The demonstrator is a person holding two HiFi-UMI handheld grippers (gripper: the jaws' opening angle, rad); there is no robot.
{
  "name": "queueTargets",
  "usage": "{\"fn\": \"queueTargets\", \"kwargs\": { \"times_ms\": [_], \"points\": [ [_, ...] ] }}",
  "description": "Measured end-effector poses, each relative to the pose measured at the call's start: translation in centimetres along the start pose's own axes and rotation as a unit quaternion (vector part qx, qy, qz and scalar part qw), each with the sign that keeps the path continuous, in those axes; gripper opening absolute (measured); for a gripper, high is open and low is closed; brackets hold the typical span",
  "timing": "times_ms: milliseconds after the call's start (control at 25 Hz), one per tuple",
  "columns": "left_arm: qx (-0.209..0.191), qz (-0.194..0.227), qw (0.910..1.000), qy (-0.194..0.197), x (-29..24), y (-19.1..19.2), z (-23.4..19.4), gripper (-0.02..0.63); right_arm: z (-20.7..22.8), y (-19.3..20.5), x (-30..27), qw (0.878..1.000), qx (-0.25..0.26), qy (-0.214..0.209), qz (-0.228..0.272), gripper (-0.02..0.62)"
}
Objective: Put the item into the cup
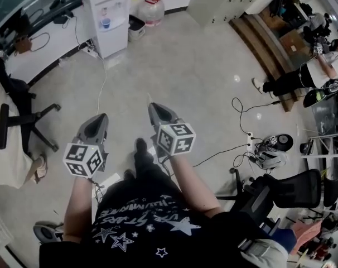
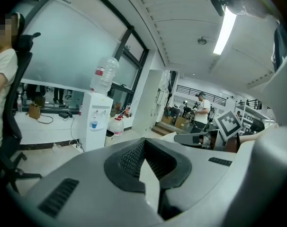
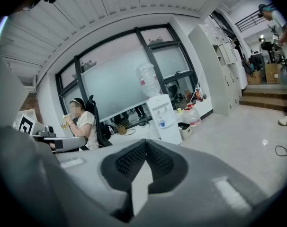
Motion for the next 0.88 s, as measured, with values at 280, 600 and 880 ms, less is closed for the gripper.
{"fn": "queueTargets", "kwargs": {
  "times_ms": [280, 600, 880],
  "points": [
    [0.009, -0.001, 0.9997, -0.021, -5.5, -4.0, -3.0, 0.006, 3.5, -4.9, -5.5, 1.0, 0.003, -0.023, -0.006, 0.0],
    [0.018, 0.014, 0.9988, -0.043, -11.0, -7.9, -4.8, 0.006, 6.8, -9.2, -10.2, 0.998, 0.017, -0.063, -0.015, 0.002],
    [0.043, 0.026, 0.9965, -0.067, -12.4, -8.9, -6.3, 0.006, 8.0, -10.3, -12.9, 0.996, 0.018, -0.08, -0.027, 0.0]
  ]
}}
Point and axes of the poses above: the fingertips, and each gripper's own axes: x backward along the fingers, z to its right, y out of its underside, the point moved 3 cm from there along x, backward along the fingers, and after that the axes turned 7 degrees about -z, right-handed, at the moved point
